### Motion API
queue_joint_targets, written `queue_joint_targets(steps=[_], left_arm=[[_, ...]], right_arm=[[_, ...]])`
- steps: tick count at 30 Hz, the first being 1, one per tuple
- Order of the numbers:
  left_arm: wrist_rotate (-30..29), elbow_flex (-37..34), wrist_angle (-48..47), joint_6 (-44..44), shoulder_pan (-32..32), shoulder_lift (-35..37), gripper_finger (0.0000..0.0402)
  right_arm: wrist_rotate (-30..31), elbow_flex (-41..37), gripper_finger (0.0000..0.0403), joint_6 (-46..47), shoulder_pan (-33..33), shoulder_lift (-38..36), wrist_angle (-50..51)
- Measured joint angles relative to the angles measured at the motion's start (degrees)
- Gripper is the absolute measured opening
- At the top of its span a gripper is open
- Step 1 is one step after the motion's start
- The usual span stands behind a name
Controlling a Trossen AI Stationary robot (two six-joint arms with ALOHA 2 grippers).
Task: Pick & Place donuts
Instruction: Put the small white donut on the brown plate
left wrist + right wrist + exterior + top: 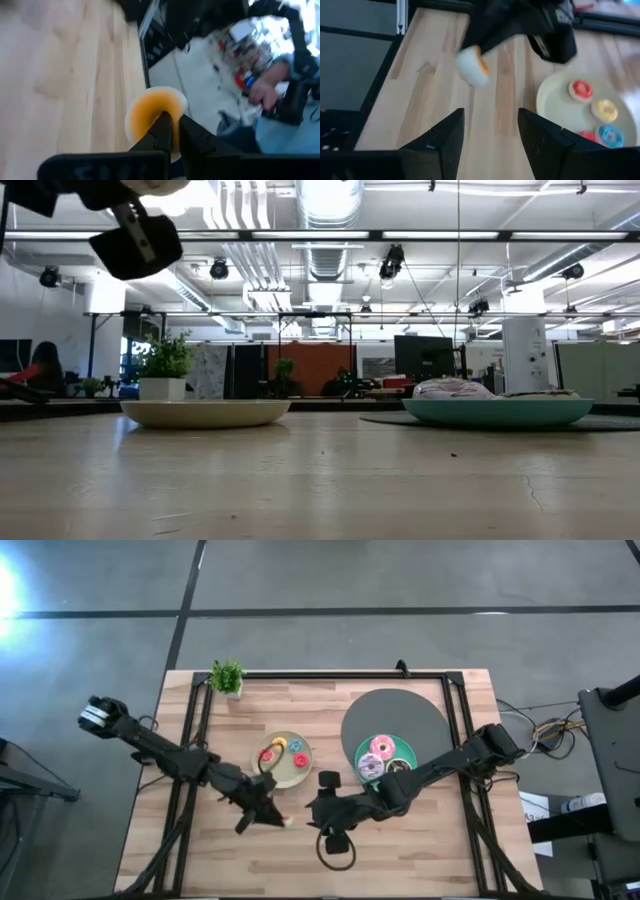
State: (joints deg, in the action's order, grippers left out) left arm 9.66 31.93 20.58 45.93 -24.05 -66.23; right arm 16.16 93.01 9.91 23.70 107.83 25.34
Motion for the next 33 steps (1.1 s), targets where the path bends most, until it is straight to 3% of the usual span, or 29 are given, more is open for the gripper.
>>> queue_joint_targets(steps=[7,24,33], left_arm=[[2.58,-1.88,8.52,0.86,4.36,0.38,0.0000],[9.67,1.65,8.29,-1.06,9.36,-2.74,0.0000],[9.52,1.50,6.64,-1.22,10.93,-2.50,0.0000]], right_arm=[[-0.25,0.00,0.0211,-1.72,-2.13,0.02,-3.85],[-1.60,0.31,0.0221,-5.59,-2.38,0.02,-3.17],[-1.69,0.33,0.0221,1.96,-2.69,-0.46,3.70]])
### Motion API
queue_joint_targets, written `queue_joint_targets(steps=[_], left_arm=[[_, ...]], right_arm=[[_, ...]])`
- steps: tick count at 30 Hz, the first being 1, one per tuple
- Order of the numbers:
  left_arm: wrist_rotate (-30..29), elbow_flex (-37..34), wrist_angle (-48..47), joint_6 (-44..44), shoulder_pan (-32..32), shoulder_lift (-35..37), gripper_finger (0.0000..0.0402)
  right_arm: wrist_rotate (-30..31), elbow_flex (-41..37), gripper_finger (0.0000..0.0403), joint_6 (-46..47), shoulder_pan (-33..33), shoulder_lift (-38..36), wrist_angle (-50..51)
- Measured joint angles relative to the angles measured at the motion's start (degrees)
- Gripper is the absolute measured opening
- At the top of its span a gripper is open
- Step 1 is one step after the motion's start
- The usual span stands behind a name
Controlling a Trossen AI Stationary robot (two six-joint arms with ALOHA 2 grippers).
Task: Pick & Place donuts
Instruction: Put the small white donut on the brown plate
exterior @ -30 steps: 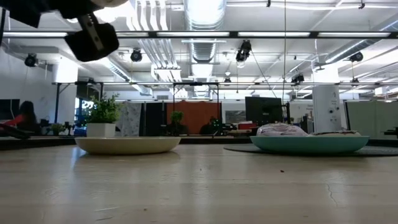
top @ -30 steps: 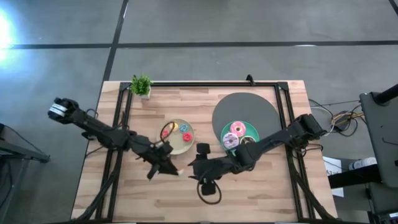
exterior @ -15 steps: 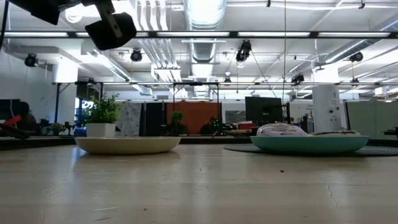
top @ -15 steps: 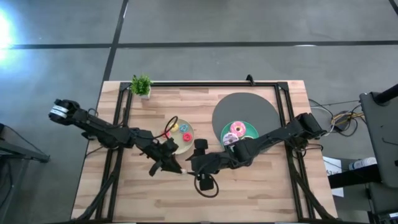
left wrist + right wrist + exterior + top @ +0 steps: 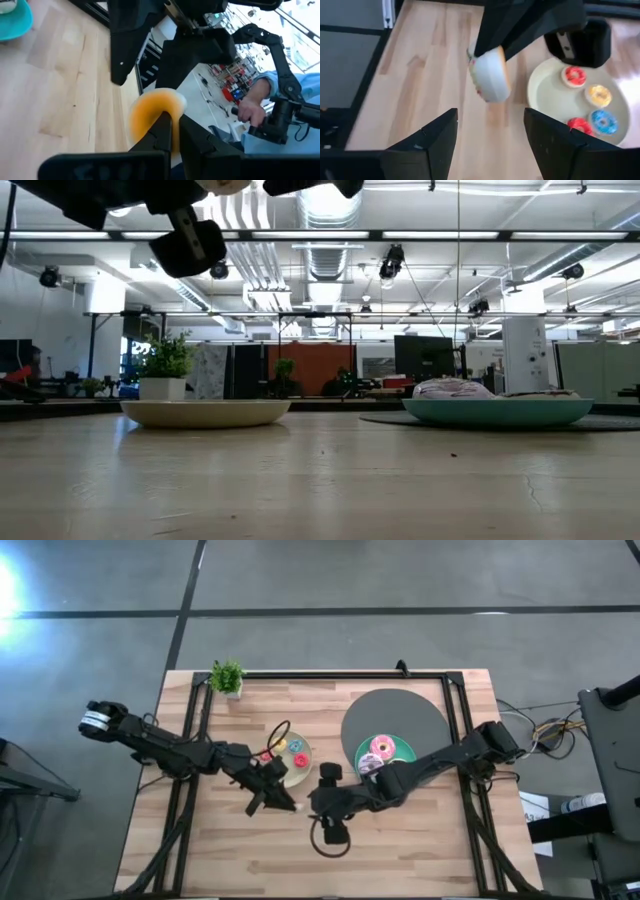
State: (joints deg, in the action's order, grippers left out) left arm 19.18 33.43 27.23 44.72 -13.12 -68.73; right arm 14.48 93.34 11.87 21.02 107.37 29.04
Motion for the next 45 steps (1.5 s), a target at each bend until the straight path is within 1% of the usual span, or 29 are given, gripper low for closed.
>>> queue_joint_targets(steps=[7,14,18,23,30,33,36,40,43,45], left_arm=[[0.30,0.00,0.15,0.01,0.41,0.00,0.0000],[0.30,0.03,0.11,0.03,1.56,0.00,0.0000],[0.31,0.33,0.08,-0.07,2.29,0.00,0.0000],[0.35,0.17,-0.05,-0.05,2.40,0.00,0.0000],[0.38,0.11,-0.37,-0.10,2.42,0.00,0.0001],[-0.83,0.10,-1.25,-0.06,2.41,0.00,0.0007],[-3.15,0.09,-1.59,0.60,2.40,0.00,0.0027],[-5.90,0.07,-2.88,1.30,2.44,0.18,0.0078],[-6.13,0.07,-6.79,0.47,2.61,1.14,0.0117],[-7.49,0.09,-11.37,0.36,2.43,2.91,0.0131]], right_arm=[[0.48,0.11,0.0221,-5.27,-0.13,-0.02,-3.02],[0.48,0.11,0.0221,-6.18,-0.50,0.13,-4.44],[0.06,0.11,0.0208,-6.05,-0.79,0.50,-4.51],[0.23,0.11,0.0171,-5.98,-0.88,0.55,-4.62],[0.23,0.11,0.0102,-5.87,-1.63,0.59,-4.56],[0.35,0.11,0.0070,-5.87,-1.80,0.62,-4.19],[0.33,0.11,0.0044,-5.87,-1.99,0.63,-2.99],[0.25,0.11,0.0024,-4.87,-2.03,0.63,-0.56],[0.24,0.06,0.0020,-1.94,-2.60,0.63,0.92],[0.12,-0.28,0.0019,2.78,-3.94,0.63,1.76]])
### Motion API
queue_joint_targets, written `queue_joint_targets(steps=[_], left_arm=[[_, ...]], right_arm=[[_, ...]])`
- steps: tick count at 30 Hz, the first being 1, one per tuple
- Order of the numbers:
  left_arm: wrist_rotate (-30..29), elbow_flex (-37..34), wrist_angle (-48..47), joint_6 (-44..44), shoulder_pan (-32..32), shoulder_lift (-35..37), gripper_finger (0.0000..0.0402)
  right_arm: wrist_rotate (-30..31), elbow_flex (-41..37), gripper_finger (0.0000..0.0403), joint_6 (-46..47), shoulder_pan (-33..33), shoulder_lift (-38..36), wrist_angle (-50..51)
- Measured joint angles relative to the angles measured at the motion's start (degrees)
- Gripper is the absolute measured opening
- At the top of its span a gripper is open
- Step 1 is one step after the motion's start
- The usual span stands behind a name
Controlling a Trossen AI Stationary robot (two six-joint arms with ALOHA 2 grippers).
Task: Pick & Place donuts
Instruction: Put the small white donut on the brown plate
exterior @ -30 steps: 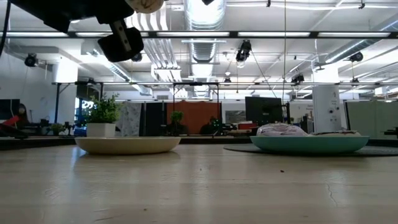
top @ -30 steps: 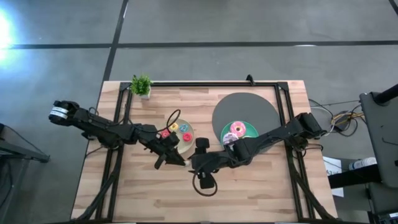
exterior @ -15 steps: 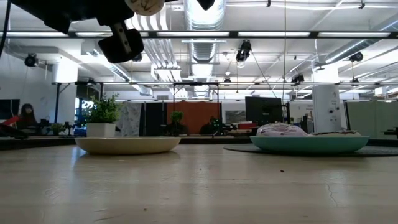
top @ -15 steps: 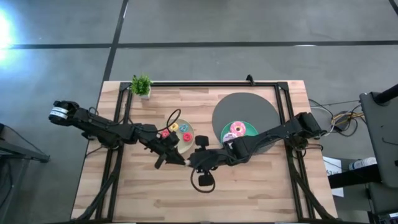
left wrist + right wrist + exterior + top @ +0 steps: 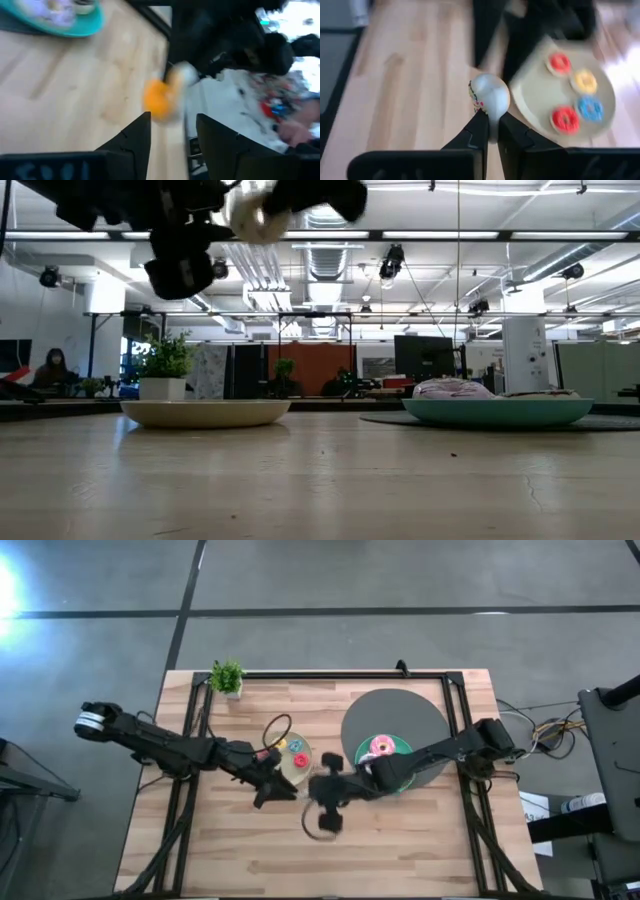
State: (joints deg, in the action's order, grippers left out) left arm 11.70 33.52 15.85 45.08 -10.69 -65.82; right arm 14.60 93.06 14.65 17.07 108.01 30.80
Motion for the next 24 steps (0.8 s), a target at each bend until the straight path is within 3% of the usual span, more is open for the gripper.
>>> queue_joint_targets(steps=[5,11,14,18,24], left_arm=[[-13.05,1.41,-11.94,-1.21,-4.91,9.46,0.0124],[-33.49,2.30,-21.30,-1.42,-16.01,20.37,0.0102],[-41.72,2.32,-23.66,0.11,-20.58,23.02,0.0096],[-47.16,2.21,-25.97,2.09,-24.57,24.00,0.0094],[-48.78,2.19,-26.00,2.25,-26.43,23.76,0.0094]], right_arm=[[-3.71,-1.40,0.0018,14.07,-6.03,1.25,2.39],[-20.54,-1.41,0.0018,23.71,-13.13,8.64,-9.46],[-22.42,0.11,0.0018,25.67,-14.87,13.04,-11.30],[-22.80,5.84,0.0018,25.68,-16.21,18.67,-8.73],[-23.22,19.34,0.0020,25.77,-17.99,28.02,3.25]])
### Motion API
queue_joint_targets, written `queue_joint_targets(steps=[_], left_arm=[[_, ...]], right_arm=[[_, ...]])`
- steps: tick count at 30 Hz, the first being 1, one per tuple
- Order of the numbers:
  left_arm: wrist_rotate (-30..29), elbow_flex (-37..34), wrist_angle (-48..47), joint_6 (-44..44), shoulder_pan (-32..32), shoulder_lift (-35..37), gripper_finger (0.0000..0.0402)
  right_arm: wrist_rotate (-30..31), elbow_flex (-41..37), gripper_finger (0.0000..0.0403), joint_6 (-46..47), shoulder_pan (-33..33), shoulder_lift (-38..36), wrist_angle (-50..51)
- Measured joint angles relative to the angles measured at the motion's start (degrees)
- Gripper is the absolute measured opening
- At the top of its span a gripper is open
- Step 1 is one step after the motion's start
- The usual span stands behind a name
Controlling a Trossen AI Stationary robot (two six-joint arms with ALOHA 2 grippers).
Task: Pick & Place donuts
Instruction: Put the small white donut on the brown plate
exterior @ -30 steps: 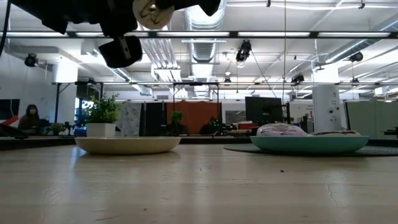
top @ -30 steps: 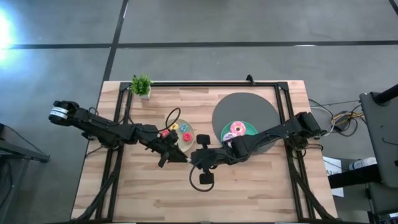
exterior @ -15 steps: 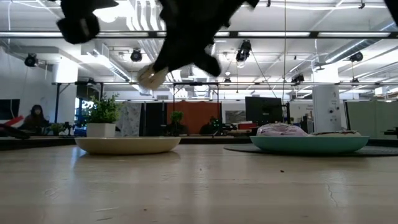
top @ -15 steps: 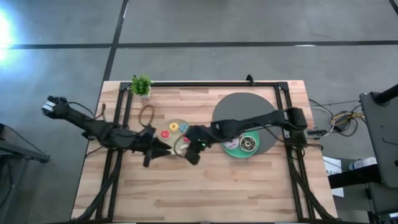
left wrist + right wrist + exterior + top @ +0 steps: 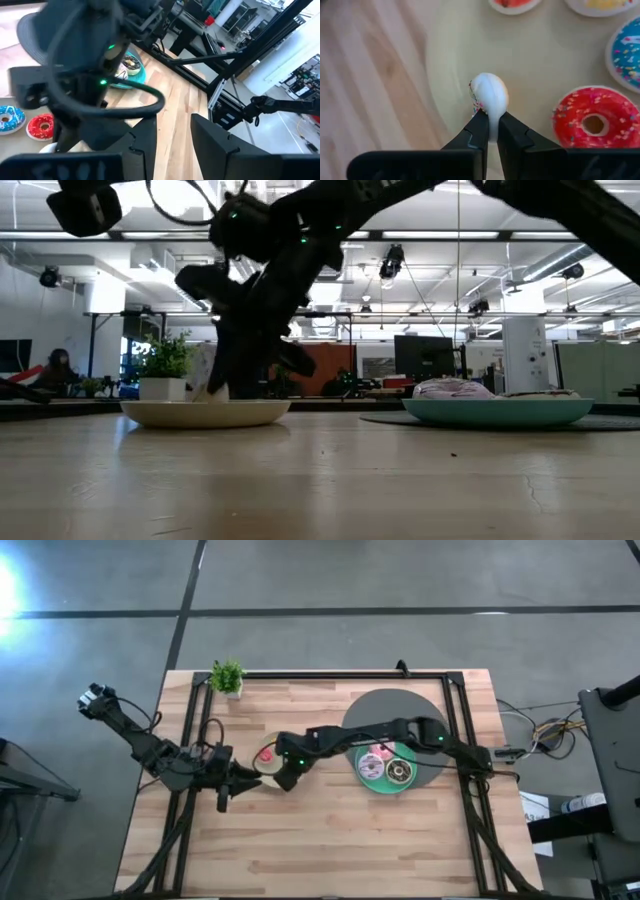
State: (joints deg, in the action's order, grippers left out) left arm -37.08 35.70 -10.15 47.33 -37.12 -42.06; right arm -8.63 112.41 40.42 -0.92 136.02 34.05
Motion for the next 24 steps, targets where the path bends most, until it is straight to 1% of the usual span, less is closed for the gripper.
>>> queue_joint_targets(steps=[4,10,11,17,22,24], left_arm=[[0.01,0.00,-0.20,-0.08,-0.22,0.04,0.0094],[0.16,-0.04,-1.61,-0.33,-0.41,0.30,0.0094],[0.17,-0.04,-1.73,-0.51,-0.46,0.34,0.0094],[0.16,-0.04,-1.98,-2.63,-0.44,0.44,0.0094],[0.15,-0.04,-2.12,-2.71,-0.44,0.46,0.0094],[0.23,-0.04,-2.43,-2.73,-0.44,0.46,0.0094]], right_arm=[[0.35,9.16,0.0032,-1.17,-0.32,4.90,9.98],[8.36,18.61,0.0064,-3.63,0.10,7.37,23.14],[9.39,19.36,0.0071,-4.31,0.17,7.37,24.72],[10.94,20.10,0.0117,-5.48,0.19,7.26,28.03],[19.32,20.89,0.0140,-4.72,0.44,7.02,32.04],[20.82,21.61,0.0144,-4.80,0.63,6.99,32.13]])
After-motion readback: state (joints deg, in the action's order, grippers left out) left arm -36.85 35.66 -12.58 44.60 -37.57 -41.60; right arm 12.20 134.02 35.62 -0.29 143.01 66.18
